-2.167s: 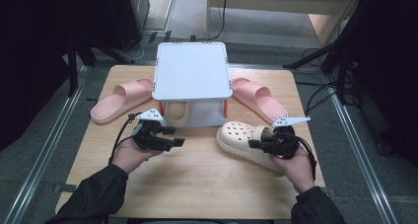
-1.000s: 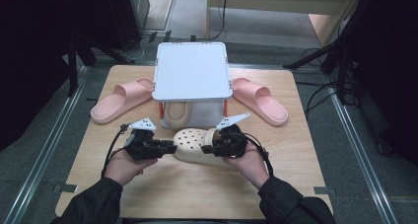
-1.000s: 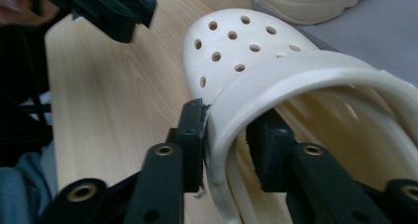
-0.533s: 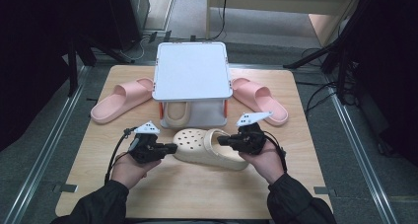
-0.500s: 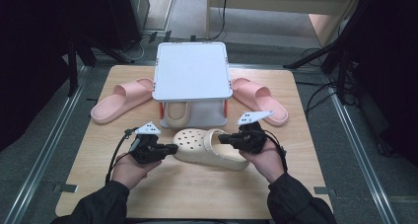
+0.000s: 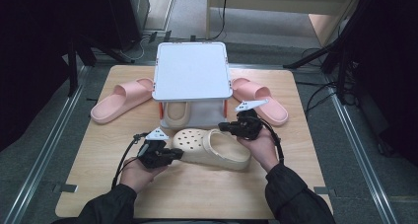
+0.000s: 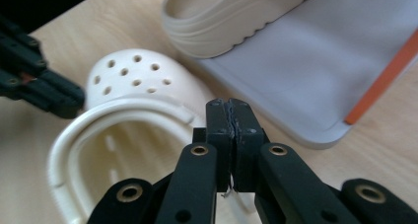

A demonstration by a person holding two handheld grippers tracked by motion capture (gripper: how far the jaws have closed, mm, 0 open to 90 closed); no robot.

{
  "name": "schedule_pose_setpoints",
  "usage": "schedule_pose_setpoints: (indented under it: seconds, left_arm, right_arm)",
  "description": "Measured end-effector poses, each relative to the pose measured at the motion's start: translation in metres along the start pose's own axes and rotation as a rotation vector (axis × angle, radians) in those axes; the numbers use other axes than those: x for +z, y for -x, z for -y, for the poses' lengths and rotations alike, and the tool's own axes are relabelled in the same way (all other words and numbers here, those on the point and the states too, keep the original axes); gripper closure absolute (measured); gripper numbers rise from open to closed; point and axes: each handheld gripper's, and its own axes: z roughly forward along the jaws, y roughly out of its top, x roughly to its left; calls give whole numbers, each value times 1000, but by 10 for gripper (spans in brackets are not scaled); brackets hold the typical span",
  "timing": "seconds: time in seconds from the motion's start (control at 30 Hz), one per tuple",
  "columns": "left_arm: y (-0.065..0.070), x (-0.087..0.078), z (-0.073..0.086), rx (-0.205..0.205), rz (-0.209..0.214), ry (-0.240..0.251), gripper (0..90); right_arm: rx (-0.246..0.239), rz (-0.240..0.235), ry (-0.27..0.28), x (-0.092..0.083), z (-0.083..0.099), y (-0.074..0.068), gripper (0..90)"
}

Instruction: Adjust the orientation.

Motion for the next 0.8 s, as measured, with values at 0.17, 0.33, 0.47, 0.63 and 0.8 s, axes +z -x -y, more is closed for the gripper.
schedule_pose_setpoints:
  seconds: [0.17,0.33,0.47,0.63,0.8]
  left_arm:
    - [-2,1,1,-15,20,22,840]
    - [-2,3,2,-7,20,30,849]
    - [2,6,2,-25,20,16,870]
    - [4,11,0,-5,26,4,885]
    - [1,9,-2,6,8,-5,882]
  right_arm:
    - [3,26,-13,7,-1,1,900]
    - [-4,31,-23,9,0,-2,900]
    - [10,34,-13,7,3,-5,900]
    - [8,30,-26,6,4,-5,900]
    - [13,18,-37,2,8,-8,900]
